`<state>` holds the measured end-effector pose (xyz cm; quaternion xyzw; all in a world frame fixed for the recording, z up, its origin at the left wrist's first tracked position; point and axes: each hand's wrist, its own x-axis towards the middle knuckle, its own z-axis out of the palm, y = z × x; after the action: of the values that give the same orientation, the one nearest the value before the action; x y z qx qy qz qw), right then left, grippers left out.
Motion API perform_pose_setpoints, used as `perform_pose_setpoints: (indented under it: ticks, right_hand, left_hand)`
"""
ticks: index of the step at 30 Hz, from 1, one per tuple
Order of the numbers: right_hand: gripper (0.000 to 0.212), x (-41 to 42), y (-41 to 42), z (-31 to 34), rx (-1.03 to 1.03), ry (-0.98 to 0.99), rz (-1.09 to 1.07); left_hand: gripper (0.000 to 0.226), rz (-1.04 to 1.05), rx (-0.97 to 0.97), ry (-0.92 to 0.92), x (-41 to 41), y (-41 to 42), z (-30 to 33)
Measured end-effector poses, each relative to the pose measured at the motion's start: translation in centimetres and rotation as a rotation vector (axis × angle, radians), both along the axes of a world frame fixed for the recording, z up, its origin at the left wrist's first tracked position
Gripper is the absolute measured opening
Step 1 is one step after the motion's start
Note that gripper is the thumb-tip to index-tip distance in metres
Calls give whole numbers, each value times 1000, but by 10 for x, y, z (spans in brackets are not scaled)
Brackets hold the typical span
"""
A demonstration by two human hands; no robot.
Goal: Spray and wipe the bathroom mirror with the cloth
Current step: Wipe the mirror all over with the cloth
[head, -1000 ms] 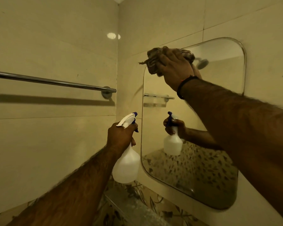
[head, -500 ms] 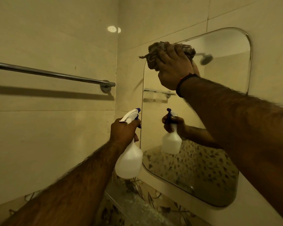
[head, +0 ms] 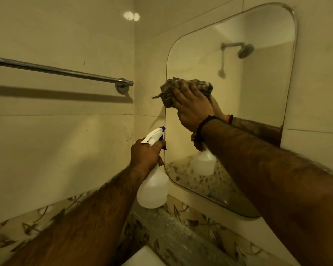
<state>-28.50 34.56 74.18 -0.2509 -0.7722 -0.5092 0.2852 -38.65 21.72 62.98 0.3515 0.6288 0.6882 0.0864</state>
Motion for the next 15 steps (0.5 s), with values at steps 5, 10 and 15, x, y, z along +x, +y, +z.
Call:
perform_pose_setpoints:
  ticks: [5, 10, 15]
  right_hand:
    - [61, 3, -1, -39, -39, -44, 27]
    - [59, 6, -3, -83, -76, -108, 4]
    - [60, 9, -7, -129, -138, -162, -2]
  left_hand:
    - [35, 9, -32, -3, 9, -7, -18]
    - [40, 16, -66, -7, 13, -10, -33]
    - [39, 19, -88, -27, 17, -15, -44]
